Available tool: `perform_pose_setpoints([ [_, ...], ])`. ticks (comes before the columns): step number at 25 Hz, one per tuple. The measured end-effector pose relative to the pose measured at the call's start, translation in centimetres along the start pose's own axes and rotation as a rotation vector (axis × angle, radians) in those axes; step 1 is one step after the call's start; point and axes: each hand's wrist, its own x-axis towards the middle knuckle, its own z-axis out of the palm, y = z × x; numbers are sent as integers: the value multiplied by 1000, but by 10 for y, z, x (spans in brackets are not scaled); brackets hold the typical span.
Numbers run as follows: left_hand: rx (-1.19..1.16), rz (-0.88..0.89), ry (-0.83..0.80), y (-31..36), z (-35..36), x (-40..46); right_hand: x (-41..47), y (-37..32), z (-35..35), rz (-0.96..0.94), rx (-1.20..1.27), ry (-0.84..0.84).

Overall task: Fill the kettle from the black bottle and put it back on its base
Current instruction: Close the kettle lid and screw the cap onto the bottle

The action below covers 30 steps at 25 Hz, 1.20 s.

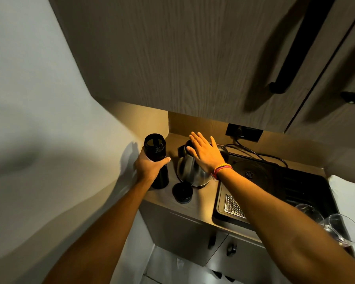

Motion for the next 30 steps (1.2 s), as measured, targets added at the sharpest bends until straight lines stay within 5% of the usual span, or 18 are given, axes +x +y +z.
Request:
perform_pose_setpoints([
  [10,-39,9,-41,-4,1,-2,-2,-12,3,-3,-159,7],
  [13,-23,20,-75,-7,-2,-2,-32,-27,20,-262,-317,191],
  [16,28,1,-122,-18,-6,-5,-73,-36,62,-585,-381,83],
  [24,45,-29,-189,-35,-15,-14,-81,-42,90,-386,-404,-172],
  [30,45,-38,-225,-28,-21,-6,-68,-45,36,-388,-119,102],
])
